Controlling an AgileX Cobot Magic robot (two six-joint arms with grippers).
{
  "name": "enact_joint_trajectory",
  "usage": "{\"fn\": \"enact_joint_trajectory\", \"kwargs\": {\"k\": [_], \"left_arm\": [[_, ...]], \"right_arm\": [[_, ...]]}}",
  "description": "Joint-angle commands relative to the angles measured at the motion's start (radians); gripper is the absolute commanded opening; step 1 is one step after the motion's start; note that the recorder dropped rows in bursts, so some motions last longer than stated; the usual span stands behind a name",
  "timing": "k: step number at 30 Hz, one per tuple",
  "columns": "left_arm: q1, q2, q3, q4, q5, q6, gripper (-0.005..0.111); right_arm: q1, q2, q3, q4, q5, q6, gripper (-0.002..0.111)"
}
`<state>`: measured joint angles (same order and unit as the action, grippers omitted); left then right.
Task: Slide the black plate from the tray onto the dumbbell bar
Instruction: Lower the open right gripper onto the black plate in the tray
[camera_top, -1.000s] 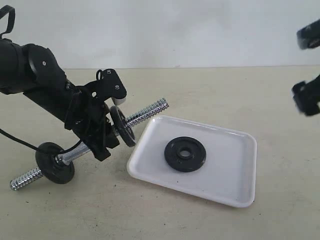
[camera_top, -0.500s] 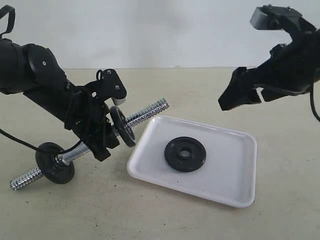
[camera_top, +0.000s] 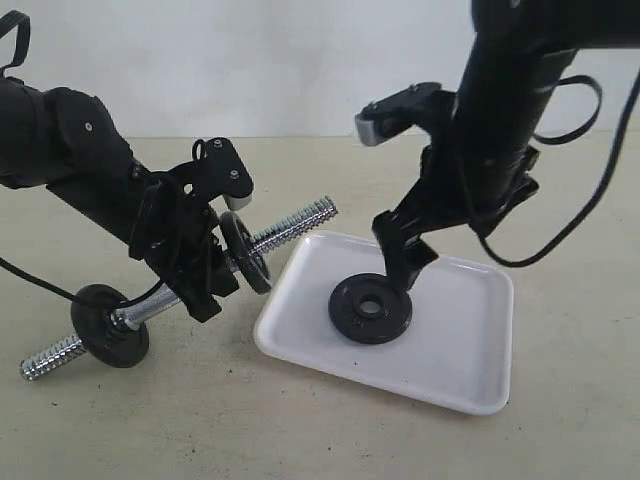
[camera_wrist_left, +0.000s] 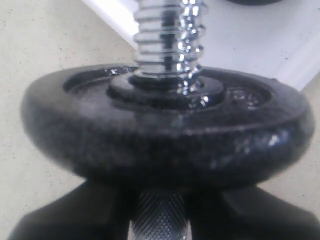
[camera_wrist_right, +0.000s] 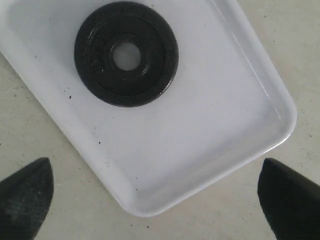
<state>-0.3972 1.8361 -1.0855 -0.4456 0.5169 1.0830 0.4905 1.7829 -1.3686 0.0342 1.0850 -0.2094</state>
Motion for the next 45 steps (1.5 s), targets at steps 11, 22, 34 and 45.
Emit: {"fn": "enact_joint_trajectory", "kwargs": {"k": [11,22,34,45], "left_arm": [[-0.004,-0.054,-0.023,0.016,-0.079,0.018,0.004],[0.040,-0.054,-0.023,0.016,-0.115,0.018,0.004],[0.154,-0.054,-0.023,0.016,-0.122,0.002,0.004],[0.168,-0.054,-0.023,0.016,-0.119,0.002,0.004]], "right_arm": [[0.147,0.133,-0.006,-0.077,-0.210,0.077,0.105],[0.147,0.172,-0.006,-0.065,-0.256,0.064,0.105],[0.147,0.172,-0.006,-0.065,-0.296,0.062,0.105],[0.147,0.172,-0.006,-0.073,-0.348,0.065,0.105]]}}
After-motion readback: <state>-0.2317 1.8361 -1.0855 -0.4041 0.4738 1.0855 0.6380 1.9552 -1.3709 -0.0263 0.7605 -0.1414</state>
